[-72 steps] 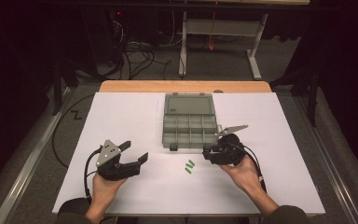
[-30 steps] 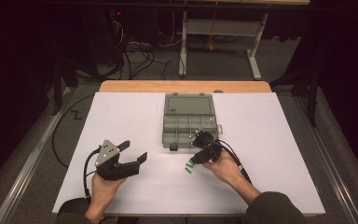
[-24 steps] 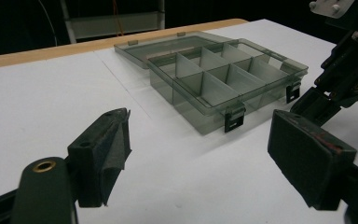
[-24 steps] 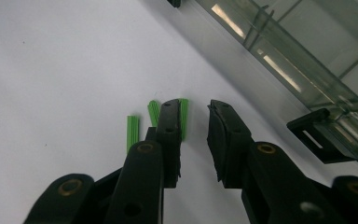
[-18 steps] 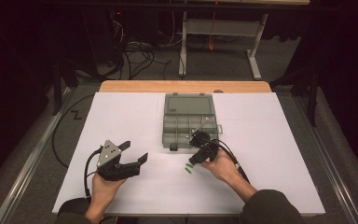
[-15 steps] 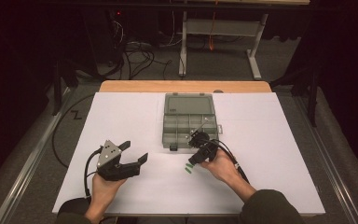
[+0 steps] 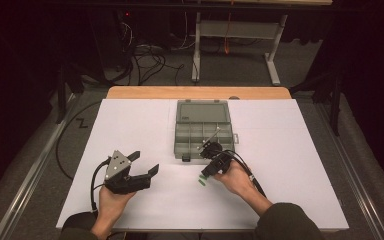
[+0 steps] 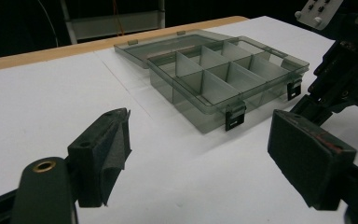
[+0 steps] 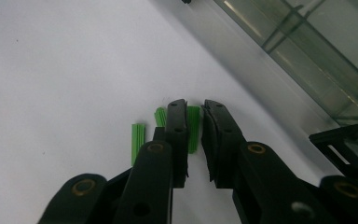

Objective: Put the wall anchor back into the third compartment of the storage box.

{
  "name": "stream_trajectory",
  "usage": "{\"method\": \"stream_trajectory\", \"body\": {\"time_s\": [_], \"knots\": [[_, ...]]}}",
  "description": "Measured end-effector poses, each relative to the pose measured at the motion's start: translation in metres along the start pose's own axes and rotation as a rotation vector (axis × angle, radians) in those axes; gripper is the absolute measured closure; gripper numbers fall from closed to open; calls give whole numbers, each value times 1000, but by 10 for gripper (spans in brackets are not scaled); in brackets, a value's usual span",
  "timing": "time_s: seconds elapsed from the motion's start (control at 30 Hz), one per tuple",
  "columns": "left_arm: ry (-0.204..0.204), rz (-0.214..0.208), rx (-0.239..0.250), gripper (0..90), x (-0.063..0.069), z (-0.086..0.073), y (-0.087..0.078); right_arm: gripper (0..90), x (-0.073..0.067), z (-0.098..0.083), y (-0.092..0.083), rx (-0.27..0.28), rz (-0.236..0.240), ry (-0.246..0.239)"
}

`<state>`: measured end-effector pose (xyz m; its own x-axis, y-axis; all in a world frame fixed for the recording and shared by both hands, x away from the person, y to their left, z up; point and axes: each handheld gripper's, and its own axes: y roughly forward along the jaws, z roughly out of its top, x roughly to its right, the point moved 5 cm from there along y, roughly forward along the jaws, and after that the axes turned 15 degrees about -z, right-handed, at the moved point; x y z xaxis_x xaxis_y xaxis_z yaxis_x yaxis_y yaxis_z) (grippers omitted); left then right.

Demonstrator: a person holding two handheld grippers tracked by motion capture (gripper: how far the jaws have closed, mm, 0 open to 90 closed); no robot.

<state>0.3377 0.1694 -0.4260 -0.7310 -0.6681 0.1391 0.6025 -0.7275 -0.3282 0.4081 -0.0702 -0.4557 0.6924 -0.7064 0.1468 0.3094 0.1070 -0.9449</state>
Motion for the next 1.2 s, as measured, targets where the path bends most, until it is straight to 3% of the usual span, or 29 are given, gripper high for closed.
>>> {"method": "stream_trajectory", "body": {"time_s": [0.5, 0.97, 1.03, 1.2], "knots": [[-1, -4, -4, 216, 0, 0, 1, 860, 1, -1, 0, -2, -6, 0], [2, -3, -6, 218, 1, 0, 1, 862, 9, -3, -13, 62, 1, 22], [3, -4, -6, 217, 1, 0, 1, 862, 9, -3, -17, 52, 12, 57], [1, -3, -4, 218, 0, 0, 0, 862, 14, -5, -21, 84, 13, 47]]}}
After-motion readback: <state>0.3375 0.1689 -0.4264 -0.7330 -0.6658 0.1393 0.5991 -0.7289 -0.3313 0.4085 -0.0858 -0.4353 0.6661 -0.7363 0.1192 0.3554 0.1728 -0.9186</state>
